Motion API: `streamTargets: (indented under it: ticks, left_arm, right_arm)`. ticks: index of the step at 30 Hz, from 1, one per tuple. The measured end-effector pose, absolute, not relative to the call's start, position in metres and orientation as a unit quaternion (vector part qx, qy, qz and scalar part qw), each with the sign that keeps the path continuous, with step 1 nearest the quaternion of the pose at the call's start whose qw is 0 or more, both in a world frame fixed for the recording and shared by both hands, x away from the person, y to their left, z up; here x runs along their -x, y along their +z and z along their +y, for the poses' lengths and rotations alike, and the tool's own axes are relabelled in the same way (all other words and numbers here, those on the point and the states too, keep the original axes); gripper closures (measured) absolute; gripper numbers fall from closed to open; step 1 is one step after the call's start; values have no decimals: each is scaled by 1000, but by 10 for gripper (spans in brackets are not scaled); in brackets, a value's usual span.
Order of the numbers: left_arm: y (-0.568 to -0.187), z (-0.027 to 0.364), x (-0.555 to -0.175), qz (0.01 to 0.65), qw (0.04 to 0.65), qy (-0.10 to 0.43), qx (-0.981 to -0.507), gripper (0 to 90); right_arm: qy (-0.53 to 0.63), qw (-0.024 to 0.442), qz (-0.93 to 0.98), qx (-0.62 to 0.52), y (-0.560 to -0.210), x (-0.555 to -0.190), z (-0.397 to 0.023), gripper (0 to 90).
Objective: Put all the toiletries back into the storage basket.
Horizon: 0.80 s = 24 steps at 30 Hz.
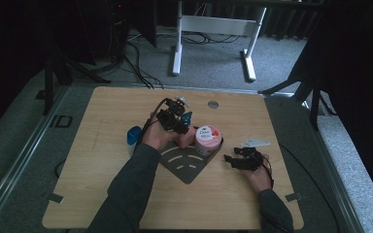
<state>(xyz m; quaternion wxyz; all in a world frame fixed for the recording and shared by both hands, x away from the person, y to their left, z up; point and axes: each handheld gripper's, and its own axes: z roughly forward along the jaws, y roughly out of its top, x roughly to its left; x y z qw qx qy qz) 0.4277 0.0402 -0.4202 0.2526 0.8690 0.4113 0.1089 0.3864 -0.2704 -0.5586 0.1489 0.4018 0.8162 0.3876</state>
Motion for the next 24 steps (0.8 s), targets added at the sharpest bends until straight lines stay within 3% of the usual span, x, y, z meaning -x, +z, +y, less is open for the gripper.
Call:
streamTargets:
  ticks: [24]
  left_arm:
    - [-413,52,-393,370,263,89,-887,487]
  right_arm:
    - [387,149,816,-402,-559,-386,-270,384]
